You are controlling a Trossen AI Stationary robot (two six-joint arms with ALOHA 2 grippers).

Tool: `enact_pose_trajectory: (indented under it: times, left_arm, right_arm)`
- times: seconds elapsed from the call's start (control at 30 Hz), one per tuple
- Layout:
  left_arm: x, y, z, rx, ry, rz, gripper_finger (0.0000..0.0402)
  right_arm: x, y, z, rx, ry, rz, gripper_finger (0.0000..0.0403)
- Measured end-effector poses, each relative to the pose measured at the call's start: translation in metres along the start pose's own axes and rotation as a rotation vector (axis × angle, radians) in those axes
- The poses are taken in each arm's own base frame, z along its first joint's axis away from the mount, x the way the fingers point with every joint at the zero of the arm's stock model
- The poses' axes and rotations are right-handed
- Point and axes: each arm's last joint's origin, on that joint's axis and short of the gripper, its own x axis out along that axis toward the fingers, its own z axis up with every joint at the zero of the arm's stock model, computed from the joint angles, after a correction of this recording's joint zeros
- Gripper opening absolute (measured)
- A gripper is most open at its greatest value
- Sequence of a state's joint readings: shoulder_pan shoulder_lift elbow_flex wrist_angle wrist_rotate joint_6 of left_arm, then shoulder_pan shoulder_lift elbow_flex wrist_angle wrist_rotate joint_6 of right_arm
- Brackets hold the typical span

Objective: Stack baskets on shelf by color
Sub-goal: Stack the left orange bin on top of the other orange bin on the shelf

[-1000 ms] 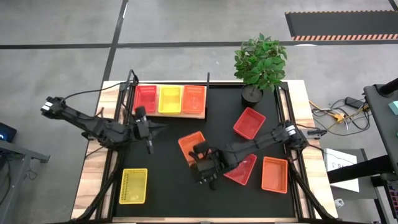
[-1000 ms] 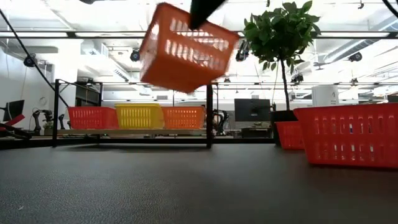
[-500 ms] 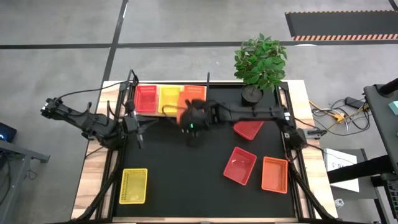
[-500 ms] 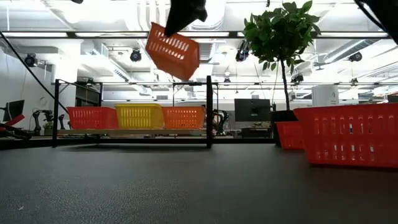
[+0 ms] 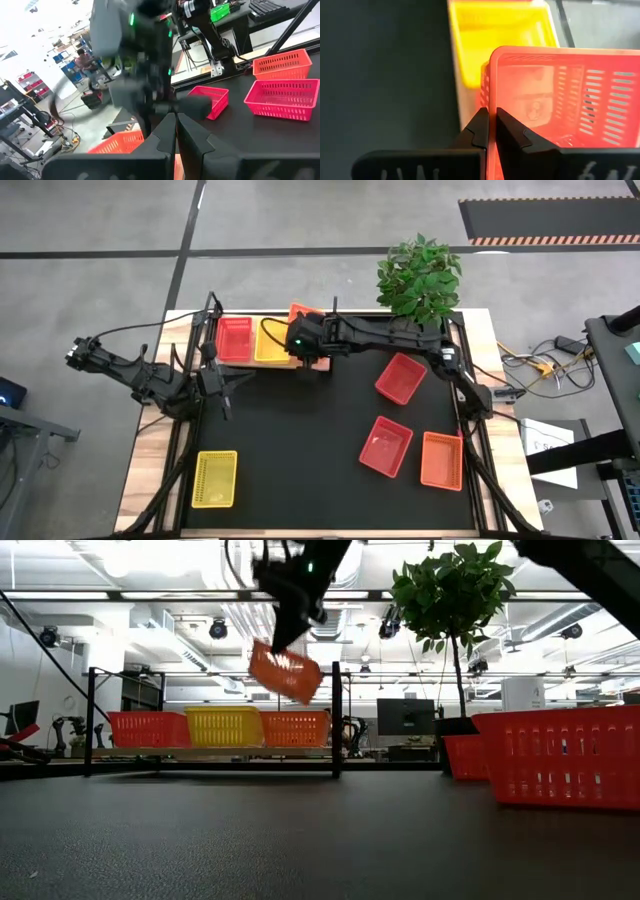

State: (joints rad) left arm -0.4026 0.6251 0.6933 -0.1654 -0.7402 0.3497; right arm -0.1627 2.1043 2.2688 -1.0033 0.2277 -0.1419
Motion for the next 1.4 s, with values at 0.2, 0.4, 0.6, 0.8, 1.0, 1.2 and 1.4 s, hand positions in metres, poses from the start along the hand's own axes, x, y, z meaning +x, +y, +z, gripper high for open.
enact_pose_trajectory:
  times: [0.2,0.4,0.6,0.8,1.0,1.2,1.4]
  left_arm:
    - [0.0,0.0,0.0,0.002,0.0,0.0,0.0]
    - [0.0,0.0,0.0,0.005,-0.003,0.0,0.0]
    - [0.0,0.0,0.002,-0.008,-0.017,0.006,0.0]
    - [0.001,0.0,0.002,-0.005,-0.014,0.004,0.0]
    - [0.002,-0.001,0.002,-0.004,-0.012,0.004,0.0]
    - [0.002,-0.001,0.002,-0.004,-0.011,0.003,0.0]
    - [0.002,-0.001,0.002,-0.004,-0.012,0.004,0.0]
  right_arm:
    - [0.024,-0.006,-0.01,-0.015,0.085,-0.005,0.0012]
    - [0.032,-0.006,-0.018,-0.025,0.163,0.008,0.0012]
    - [0.031,-0.006,-0.017,-0.05,0.156,0.008,0.0013]
    - [0.031,-0.006,-0.017,-0.061,0.154,0.009,0.0031]
    - [0.032,-0.006,-0.017,-0.051,0.148,0.006,0.0091]
    - [0.022,-0.01,-0.01,-0.041,0.115,-0.004,0.0121]
    - [0.026,-0.008,-0.004,-0.05,0.031,0.037,0.0078]
